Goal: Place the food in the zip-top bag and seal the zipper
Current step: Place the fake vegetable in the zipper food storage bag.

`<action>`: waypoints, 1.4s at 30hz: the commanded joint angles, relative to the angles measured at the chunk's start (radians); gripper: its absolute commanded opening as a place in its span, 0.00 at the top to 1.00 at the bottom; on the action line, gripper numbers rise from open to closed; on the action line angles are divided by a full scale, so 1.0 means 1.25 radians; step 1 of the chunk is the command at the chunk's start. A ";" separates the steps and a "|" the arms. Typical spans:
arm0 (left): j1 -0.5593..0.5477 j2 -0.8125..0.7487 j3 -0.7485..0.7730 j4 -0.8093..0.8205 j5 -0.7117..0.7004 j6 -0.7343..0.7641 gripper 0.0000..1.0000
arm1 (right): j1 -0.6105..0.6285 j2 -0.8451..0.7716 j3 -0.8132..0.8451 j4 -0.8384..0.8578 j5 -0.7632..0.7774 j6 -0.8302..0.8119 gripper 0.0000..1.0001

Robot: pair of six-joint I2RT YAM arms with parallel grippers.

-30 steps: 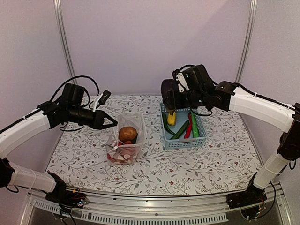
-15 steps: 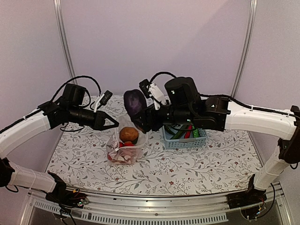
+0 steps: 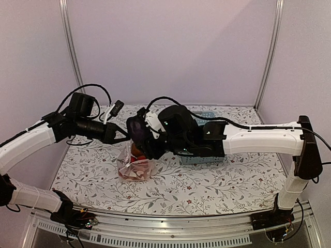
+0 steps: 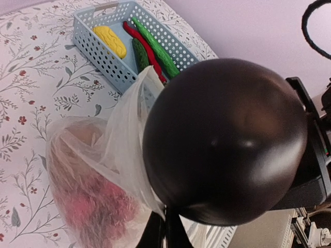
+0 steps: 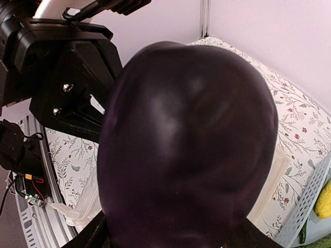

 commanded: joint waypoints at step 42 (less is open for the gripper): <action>-0.016 -0.017 -0.007 0.014 -0.001 0.010 1.00 | -0.017 0.156 0.263 -0.411 0.047 0.441 0.33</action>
